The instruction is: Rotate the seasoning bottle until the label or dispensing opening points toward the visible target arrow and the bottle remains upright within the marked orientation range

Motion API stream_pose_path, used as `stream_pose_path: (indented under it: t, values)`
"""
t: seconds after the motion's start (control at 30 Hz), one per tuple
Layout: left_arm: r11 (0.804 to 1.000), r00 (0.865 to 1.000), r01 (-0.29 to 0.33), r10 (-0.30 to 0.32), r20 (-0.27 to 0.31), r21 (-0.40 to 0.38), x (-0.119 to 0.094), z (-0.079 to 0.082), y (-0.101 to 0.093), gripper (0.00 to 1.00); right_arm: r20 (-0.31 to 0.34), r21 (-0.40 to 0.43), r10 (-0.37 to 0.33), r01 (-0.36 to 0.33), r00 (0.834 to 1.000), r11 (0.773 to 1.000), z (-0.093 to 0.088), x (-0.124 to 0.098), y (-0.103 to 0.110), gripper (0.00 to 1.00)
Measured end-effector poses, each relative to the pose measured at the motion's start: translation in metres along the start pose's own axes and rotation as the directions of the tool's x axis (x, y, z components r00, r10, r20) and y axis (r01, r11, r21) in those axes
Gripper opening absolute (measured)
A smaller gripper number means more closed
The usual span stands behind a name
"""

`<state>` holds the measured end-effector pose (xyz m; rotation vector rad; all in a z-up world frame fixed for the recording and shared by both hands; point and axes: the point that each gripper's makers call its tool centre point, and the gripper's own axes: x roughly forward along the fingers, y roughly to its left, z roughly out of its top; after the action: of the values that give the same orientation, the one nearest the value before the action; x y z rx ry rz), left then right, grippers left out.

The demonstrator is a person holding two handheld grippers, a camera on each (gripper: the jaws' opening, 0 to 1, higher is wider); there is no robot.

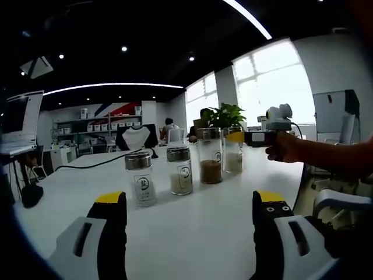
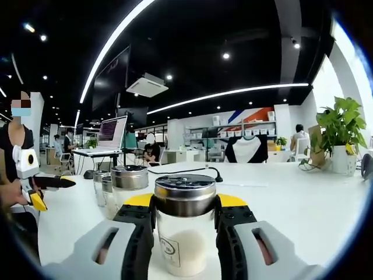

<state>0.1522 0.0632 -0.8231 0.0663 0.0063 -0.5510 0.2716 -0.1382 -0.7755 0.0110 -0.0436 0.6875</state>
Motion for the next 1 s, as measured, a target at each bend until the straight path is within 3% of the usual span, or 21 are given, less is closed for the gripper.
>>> stream_pose_path:
  t: [0.17,0.57,0.77,1.0]
  values:
    - [1.0,1.0,-0.001,0.001,-0.001,0.0,0.0,0.0,0.0,0.94,-0.02,0.037,-0.016,0.017,1.0,0.999,-0.002,0.0,0.0,0.39]
    - [1.0,1.0,-0.006,0.006,0.0,-0.003,-0.001,0.0,0.003,0.94,-0.064,0.009,-0.034,0.035,0.997,0.999,-0.01,-0.003,0.004,0.44]
    - [1.0,1.0,-0.002,0.002,0.0,-0.003,-0.001,0.0,0.001,0.94,-0.063,-0.011,-0.052,0.052,0.997,0.999,-0.012,-0.004,-0.001,0.38]
    - [1.0,1.0,-0.002,0.002,-0.001,-0.006,-0.001,0.0,0.002,0.94,-0.064,-0.005,-0.03,0.03,0.997,1.0,-0.011,-0.004,0.003,0.38]
